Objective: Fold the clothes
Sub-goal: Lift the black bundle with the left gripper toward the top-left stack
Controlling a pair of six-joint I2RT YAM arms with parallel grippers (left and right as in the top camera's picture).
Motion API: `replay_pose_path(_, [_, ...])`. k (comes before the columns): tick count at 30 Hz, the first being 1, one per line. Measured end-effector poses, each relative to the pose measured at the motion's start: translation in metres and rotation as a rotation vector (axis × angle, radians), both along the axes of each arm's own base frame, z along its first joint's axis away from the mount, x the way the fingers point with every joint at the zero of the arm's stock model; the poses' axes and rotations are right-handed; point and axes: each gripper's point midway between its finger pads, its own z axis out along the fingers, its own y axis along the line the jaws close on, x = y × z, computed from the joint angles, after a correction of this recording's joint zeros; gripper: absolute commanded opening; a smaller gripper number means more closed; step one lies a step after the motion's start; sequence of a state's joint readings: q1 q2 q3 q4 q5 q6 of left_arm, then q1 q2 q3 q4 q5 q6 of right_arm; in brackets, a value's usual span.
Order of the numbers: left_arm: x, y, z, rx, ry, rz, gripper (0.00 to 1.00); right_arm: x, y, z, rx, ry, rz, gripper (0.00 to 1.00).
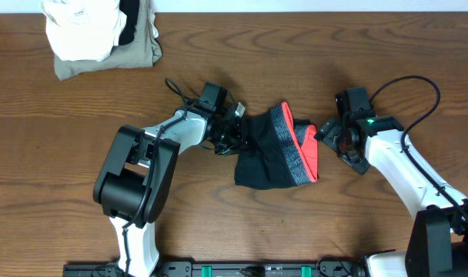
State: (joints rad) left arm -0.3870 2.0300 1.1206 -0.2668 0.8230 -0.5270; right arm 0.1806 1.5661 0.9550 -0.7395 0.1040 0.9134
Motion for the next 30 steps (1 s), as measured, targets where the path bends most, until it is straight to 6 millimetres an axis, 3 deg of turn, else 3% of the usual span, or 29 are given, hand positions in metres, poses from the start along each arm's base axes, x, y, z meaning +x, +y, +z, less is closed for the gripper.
replay_pose_path(6, [0.012,-0.002,0.001,0.004,-0.065,-0.018,0.06,0.0,0.0,0.0,0.0,0.0,0.0,0.99])
replay_pose_path(10, [0.035,0.006,0.003,0.053,-0.138,0.006,0.07,0.0,0.0,0.0,-0.001,0.001,0.0,0.99])
replay_pose_path(17, [0.083,0.037,0.003,0.19,-0.282,0.116,0.07,0.0,0.0,0.0,-0.001,0.001,0.0,0.99])
replay_pose_path(23, [0.123,0.078,0.006,0.262,-0.379,0.245,0.07,0.0,0.0,0.0,-0.001,0.001,0.0,0.99])
replay_pose_path(30, [0.158,0.145,0.01,0.319,-0.404,0.45,0.06,0.0,0.0,0.0,-0.001,0.001,0.0,0.99])
